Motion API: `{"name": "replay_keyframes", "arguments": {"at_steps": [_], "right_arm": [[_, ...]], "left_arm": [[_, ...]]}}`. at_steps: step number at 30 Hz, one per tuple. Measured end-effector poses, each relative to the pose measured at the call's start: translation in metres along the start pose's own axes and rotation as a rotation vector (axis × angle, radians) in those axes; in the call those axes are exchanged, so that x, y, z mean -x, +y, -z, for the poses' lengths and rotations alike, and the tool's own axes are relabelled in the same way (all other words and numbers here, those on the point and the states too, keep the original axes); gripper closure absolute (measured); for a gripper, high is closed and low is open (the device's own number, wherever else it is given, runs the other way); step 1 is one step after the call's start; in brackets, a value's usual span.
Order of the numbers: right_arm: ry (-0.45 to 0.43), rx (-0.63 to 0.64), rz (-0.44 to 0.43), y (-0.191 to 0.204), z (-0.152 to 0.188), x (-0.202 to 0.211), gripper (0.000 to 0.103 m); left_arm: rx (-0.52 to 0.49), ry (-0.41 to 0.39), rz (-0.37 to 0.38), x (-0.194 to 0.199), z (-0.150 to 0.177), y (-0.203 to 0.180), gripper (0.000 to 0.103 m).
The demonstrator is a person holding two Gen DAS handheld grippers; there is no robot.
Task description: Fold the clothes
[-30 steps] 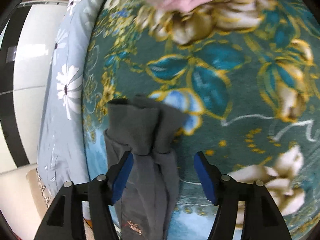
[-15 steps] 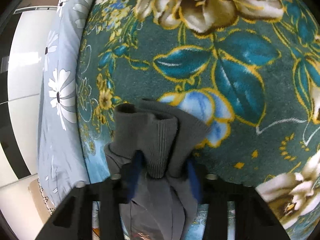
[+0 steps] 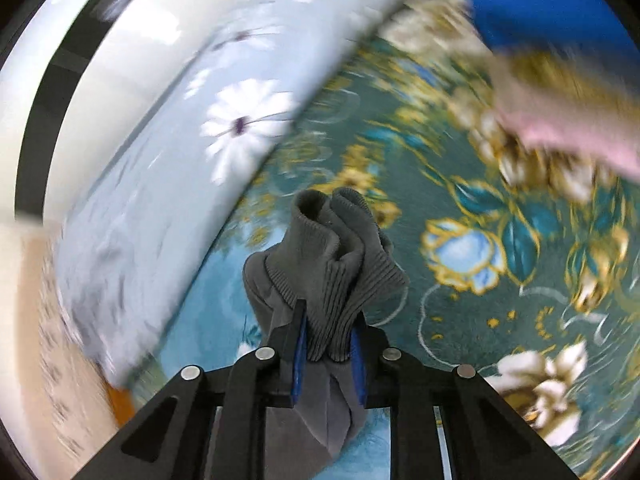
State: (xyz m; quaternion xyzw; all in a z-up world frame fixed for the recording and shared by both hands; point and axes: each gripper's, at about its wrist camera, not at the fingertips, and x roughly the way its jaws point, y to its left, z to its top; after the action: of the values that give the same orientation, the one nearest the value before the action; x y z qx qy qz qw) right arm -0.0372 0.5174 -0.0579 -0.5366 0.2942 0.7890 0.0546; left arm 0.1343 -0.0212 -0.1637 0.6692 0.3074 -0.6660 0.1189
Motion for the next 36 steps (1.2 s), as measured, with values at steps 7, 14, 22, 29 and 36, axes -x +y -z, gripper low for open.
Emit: {"name": "replay_keyframes", "arguments": {"at_steps": [7, 14, 22, 29, 36], "right_arm": [[0.009, 0.441, 0.082, 0.115, 0.063, -0.008, 0.083], [0.052, 0.754, 0.129, 0.188, 0.165, -0.043, 0.083], [0.122, 0.922, 0.19, 0.216, 0.238, -0.087, 0.083], [0.18, 1.02, 0.25, 0.222, 0.275, -0.12, 0.083], [0.206, 1.006, 0.257, 0.227, 0.284, -0.12, 0.075]], "left_arm": [[0.083, -0.034, 0.038, 0.012, 0.012, 0.04, 0.078], [0.157, -0.051, 0.066, 0.019, 0.015, 0.068, 0.078], [0.226, -0.066, 0.089, 0.019, 0.015, 0.095, 0.078], [0.265, -0.054, 0.094, 0.014, 0.019, 0.113, 0.078], [0.302, -0.054, 0.088, 0.014, 0.018, 0.126, 0.078]]}}
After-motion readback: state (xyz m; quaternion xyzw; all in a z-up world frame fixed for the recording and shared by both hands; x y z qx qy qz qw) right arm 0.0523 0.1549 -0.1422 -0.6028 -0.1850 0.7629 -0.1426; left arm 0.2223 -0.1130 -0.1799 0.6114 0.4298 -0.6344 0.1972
